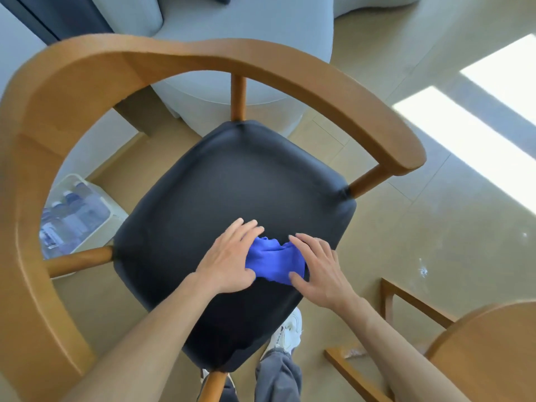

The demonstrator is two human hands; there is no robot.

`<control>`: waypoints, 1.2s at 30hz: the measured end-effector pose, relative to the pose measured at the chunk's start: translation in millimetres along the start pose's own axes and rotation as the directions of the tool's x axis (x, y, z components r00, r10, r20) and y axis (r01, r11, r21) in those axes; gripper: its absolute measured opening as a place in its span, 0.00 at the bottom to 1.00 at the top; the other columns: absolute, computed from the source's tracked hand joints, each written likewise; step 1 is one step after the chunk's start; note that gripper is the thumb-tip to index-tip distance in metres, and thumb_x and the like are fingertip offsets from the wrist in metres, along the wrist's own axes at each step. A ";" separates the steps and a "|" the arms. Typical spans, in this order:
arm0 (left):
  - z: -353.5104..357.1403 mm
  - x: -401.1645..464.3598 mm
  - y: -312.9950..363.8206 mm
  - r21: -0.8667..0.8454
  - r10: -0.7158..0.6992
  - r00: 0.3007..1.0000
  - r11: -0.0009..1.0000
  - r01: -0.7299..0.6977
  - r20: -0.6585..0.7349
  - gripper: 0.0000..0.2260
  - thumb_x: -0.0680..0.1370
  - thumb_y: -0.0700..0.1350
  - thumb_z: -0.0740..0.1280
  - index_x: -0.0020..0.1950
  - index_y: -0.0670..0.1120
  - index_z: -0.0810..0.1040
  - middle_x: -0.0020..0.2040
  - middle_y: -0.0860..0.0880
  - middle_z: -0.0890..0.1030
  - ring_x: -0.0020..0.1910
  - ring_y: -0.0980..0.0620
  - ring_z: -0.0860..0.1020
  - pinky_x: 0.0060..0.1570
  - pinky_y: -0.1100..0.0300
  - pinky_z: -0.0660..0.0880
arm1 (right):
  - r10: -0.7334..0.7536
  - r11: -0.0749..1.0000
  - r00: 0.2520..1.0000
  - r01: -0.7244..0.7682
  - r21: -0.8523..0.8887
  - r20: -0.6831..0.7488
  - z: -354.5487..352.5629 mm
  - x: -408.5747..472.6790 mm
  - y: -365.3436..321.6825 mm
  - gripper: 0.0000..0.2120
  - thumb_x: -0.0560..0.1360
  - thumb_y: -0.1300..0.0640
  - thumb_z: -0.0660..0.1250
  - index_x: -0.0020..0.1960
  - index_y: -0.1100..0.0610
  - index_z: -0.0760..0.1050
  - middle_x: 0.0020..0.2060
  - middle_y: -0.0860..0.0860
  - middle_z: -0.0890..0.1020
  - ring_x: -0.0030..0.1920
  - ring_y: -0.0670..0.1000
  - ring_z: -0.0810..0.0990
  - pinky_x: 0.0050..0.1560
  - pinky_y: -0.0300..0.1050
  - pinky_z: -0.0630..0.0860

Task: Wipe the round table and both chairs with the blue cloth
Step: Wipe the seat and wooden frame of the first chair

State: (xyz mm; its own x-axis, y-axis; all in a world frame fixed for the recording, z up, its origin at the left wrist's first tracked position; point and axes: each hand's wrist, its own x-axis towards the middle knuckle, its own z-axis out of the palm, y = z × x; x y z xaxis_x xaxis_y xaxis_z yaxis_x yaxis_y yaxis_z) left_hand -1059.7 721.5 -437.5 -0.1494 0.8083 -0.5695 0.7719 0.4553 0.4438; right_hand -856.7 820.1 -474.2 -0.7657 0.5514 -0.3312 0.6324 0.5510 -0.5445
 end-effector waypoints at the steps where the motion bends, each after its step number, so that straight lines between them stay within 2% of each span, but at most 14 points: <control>1: 1.6 3.1 3.5 0.047 0.031 0.998 0.998 -0.034 0.052 0.37 0.71 0.43 0.64 0.77 0.52 0.51 0.77 0.57 0.49 0.76 0.55 0.42 0.74 0.59 0.48 | 0.032 0.999 0.999 -0.032 0.005 0.014 -0.7 -4.9 5.6 0.35 0.68 0.46 0.57 0.75 0.50 0.62 0.71 0.44 0.65 0.67 0.51 0.62 0.64 0.47 0.64; 4: 6.6 9.0 7.8 0.166 0.046 0.989 0.984 -0.069 0.138 0.37 0.72 0.45 0.66 0.77 0.51 0.50 0.76 0.56 0.54 0.77 0.51 0.47 0.74 0.58 0.49 | 0.047 0.999 0.997 -0.047 -0.014 0.063 2.3 -8.0 12.9 0.36 0.67 0.52 0.61 0.75 0.51 0.60 0.69 0.44 0.66 0.65 0.52 0.63 0.62 0.45 0.63; 8: 7.9 11.7 10.8 0.230 0.085 0.996 0.969 -0.092 0.041 0.33 0.72 0.45 0.67 0.74 0.49 0.56 0.70 0.53 0.64 0.72 0.51 0.59 0.71 0.61 0.51 | 0.095 0.993 0.989 -0.101 0.053 0.113 3.7 2.3 7.3 0.41 0.66 0.53 0.62 0.78 0.51 0.54 0.68 0.46 0.66 0.63 0.52 0.63 0.65 0.45 0.63; 10: 9.4 11.9 11.5 0.222 0.083 0.997 0.972 -0.081 0.002 0.31 0.71 0.44 0.67 0.72 0.47 0.60 0.67 0.53 0.67 0.67 0.52 0.64 0.70 0.62 0.53 | 0.206 0.951 0.968 -0.233 0.204 0.146 4.4 7.0 0.2 0.43 0.64 0.50 0.60 0.78 0.52 0.54 0.63 0.47 0.70 0.61 0.53 0.66 0.65 0.47 0.65; 13: 13.0 9.6 6.1 0.238 0.092 0.994 0.968 -0.078 -0.050 0.27 0.69 0.46 0.67 0.67 0.49 0.65 0.58 0.53 0.69 0.57 0.51 0.69 0.66 0.61 0.59 | 0.322 0.863 0.935 -0.354 0.361 0.147 4.1 15.6 -8.6 0.37 0.64 0.46 0.61 0.73 0.53 0.64 0.53 0.46 0.75 0.57 0.52 0.70 0.60 0.46 0.69; 15: 13.2 7.2 -1.0 0.245 0.059 0.995 0.969 -0.038 -0.077 0.28 0.68 0.49 0.68 0.67 0.50 0.66 0.55 0.53 0.69 0.54 0.51 0.70 0.62 0.62 0.62 | 0.330 0.858 0.937 -0.350 0.376 0.119 1.4 21.8 -11.6 0.24 0.65 0.49 0.65 0.61 0.53 0.73 0.48 0.47 0.77 0.53 0.51 0.74 0.50 0.42 0.70; 17: 9.8 4.9 -5.7 0.248 0.031 0.994 0.969 -0.005 -0.101 0.28 0.68 0.52 0.70 0.66 0.50 0.67 0.52 0.53 0.69 0.50 0.51 0.70 0.54 0.62 0.64 | 0.319 0.841 0.947 -0.306 0.447 0.048 -3.9 27.0 -16.5 0.12 0.68 0.61 0.67 0.50 0.51 0.73 0.46 0.47 0.76 0.48 0.45 0.73 0.44 0.39 0.67; 20: -2.2 1.7 -6.8 0.179 -0.018 0.992 0.983 0.040 -0.123 0.19 0.67 0.53 0.70 0.53 0.49 0.69 0.48 0.53 0.66 0.46 0.51 0.69 0.43 0.62 0.65 | 0.276 0.823 0.959 -0.205 0.530 -0.058 -14.5 32.1 -27.2 0.16 0.67 0.68 0.64 0.44 0.47 0.68 0.44 0.47 0.76 0.45 0.42 0.72 0.41 0.36 0.68; 23: -13.7 -0.2 -10.8 0.005 -0.033 0.995 0.999 0.033 -0.098 0.17 0.65 0.53 0.70 0.48 0.50 0.67 0.51 0.56 0.66 0.50 0.53 0.69 0.46 0.59 0.70 | 0.243 0.807 0.966 -0.153 0.570 -0.084 -28.1 34.9 -35.3 0.18 0.68 0.69 0.64 0.46 0.47 0.70 0.41 0.43 0.79 0.42 0.44 0.76 0.40 0.35 0.72; 26: -27.0 -1.7 -12.0 -0.132 -0.027 0.997 0.991 0.017 -0.076 0.15 0.64 0.49 0.68 0.40 0.52 0.62 0.52 0.57 0.72 0.51 0.53 0.70 0.48 0.57 0.70 | 0.185 0.827 0.979 -0.107 0.551 -0.087 -41.3 36.8 -36.1 0.19 0.65 0.69 0.64 0.51 0.50 0.72 0.44 0.43 0.79 0.45 0.45 0.77 0.44 0.38 0.76; 28: -36.6 -3.4 -9.5 -0.194 -0.088 0.994 0.978 0.075 -0.060 0.13 0.65 0.44 0.65 0.39 0.50 0.60 0.40 0.52 0.74 0.38 0.50 0.69 0.36 0.56 0.69 | 0.161 0.853 0.985 -0.108 0.510 -0.061 -48.1 37.6 -35.9 0.22 0.65 0.69 0.65 0.56 0.51 0.72 0.46 0.42 0.78 0.48 0.46 0.77 0.48 0.38 0.76; 30: -48.0 -6.8 -6.4 -0.221 -0.134 0.990 0.968 0.119 -0.053 0.12 0.67 0.42 0.64 0.42 0.51 0.61 0.35 0.51 0.73 0.31 0.50 0.67 0.30 0.56 0.66 | 0.123 0.896 0.992 -0.097 0.434 -0.034 -55.6 39.6 -36.8 0.26 0.67 0.68 0.66 0.63 0.52 0.72 0.47 0.43 0.77 0.48 0.46 0.76 0.50 0.33 0.72; 33: -74.1 -10.3 -1.3 -0.142 -0.114 0.990 0.985 0.102 -0.079 0.13 0.68 0.42 0.64 0.51 0.52 0.69 0.43 0.55 0.77 0.39 0.51 0.75 0.36 0.55 0.74 | 0.017 0.973 0.998 -0.001 0.232 -0.068 -70.0 49.7 -43.3 0.21 0.67 0.67 0.66 0.58 0.54 0.76 0.47 0.44 0.75 0.50 0.45 0.71 0.49 0.27 0.66; 36: -101.2 -10.3 -0.9 0.070 0.003 0.958 0.997 0.018 -0.287 0.05 0.70 0.42 0.64 0.45 0.46 0.73 0.42 0.52 0.73 0.44 0.50 0.72 0.39 0.56 0.71 | -0.054 0.987 0.972 0.087 0.134 -0.230 -85.2 65.0 -56.9 0.16 0.67 0.69 0.68 0.51 0.54 0.76 0.45 0.44 0.74 0.49 0.47 0.70 0.51 0.41 0.70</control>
State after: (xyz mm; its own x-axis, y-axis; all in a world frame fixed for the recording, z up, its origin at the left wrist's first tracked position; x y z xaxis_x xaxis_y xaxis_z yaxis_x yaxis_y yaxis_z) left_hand -1121.4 750.5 -362.1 -0.3181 0.8826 -0.3462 0.8106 0.4426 0.3835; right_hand -932.5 878.0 -399.1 -0.7514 0.6497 -0.1152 0.5421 0.5083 -0.6692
